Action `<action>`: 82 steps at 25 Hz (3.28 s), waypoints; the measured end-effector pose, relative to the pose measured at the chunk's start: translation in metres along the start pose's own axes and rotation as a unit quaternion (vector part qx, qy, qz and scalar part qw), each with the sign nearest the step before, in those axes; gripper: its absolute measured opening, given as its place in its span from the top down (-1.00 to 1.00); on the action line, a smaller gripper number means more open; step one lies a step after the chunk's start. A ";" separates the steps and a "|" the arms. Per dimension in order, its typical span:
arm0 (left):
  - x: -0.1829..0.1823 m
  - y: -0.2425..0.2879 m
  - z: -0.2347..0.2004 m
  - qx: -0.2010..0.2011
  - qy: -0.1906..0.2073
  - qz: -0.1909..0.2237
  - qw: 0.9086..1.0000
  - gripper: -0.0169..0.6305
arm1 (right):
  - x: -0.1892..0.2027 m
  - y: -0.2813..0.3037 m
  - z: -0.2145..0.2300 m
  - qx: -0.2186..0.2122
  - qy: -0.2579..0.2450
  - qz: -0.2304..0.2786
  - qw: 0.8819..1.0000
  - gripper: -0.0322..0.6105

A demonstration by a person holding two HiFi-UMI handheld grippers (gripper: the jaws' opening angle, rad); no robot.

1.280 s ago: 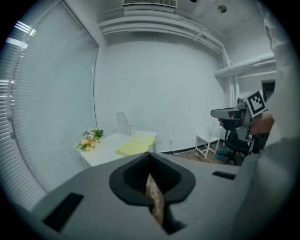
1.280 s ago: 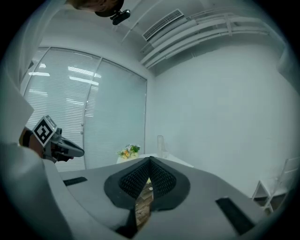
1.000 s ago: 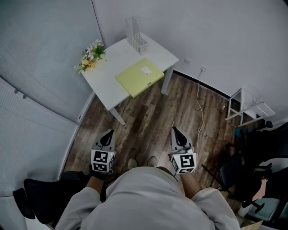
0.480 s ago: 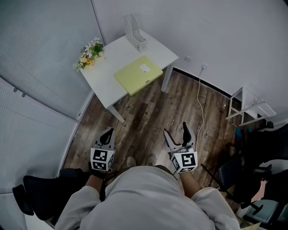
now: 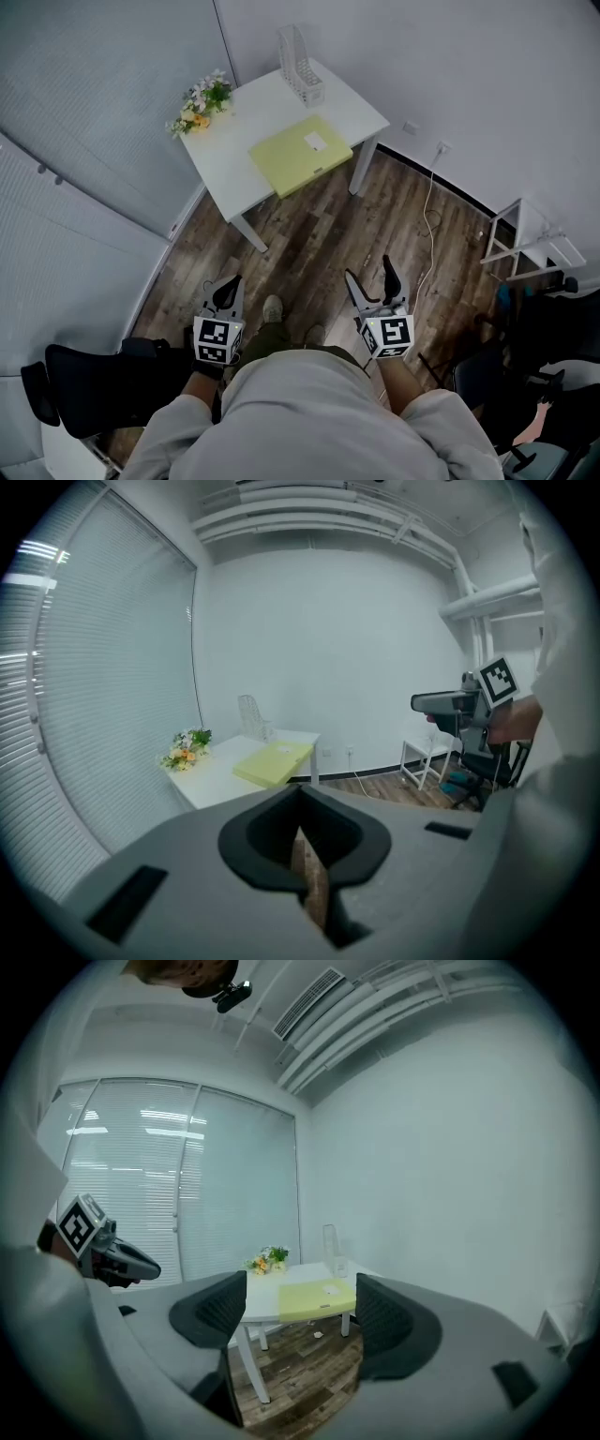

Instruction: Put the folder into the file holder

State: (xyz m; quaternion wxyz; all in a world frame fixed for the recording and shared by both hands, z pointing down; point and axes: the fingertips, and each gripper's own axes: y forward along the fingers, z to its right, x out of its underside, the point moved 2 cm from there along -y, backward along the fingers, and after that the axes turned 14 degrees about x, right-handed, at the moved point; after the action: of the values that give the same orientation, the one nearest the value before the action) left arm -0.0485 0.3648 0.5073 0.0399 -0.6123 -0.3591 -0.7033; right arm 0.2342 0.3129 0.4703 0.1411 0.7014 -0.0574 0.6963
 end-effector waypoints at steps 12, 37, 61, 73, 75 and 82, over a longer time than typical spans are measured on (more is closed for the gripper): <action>-0.012 0.078 -0.075 0.027 -0.020 0.010 0.999 0.92 | 0.015 0.098 -0.009 0.001 -0.013 -0.041 0.999 -0.25; -0.070 0.200 -0.284 0.057 -0.041 -0.015 0.997 0.92 | 0.080 0.368 -0.010 0.085 0.117 -0.241 0.960 -0.25; -0.077 0.262 -0.311 -0.018 -0.094 -0.103 0.990 0.92 | 0.246 0.489 0.008 0.026 0.555 -0.377 0.741 -0.29; -0.073 0.287 -0.311 0.009 -0.090 -0.124 0.988 0.92 | 0.252 0.490 0.008 -0.009 0.583 -0.342 0.737 0.06; -0.074 0.289 -0.310 0.015 -0.088 -0.122 0.989 0.92 | 0.253 0.483 0.010 -0.008 0.586 -0.338 0.737 0.08; -0.081 0.288 -0.310 0.032 -0.073 -0.106 0.991 0.92 | 0.253 0.446 0.024 0.004 0.591 -0.328 0.737 0.12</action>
State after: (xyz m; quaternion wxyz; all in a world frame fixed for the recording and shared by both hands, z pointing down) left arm -0.1441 -0.0511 0.5690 -0.0416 -0.6192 -0.4459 -0.6450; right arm 0.1401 -0.0898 0.7744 0.3637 0.1254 0.2737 0.8816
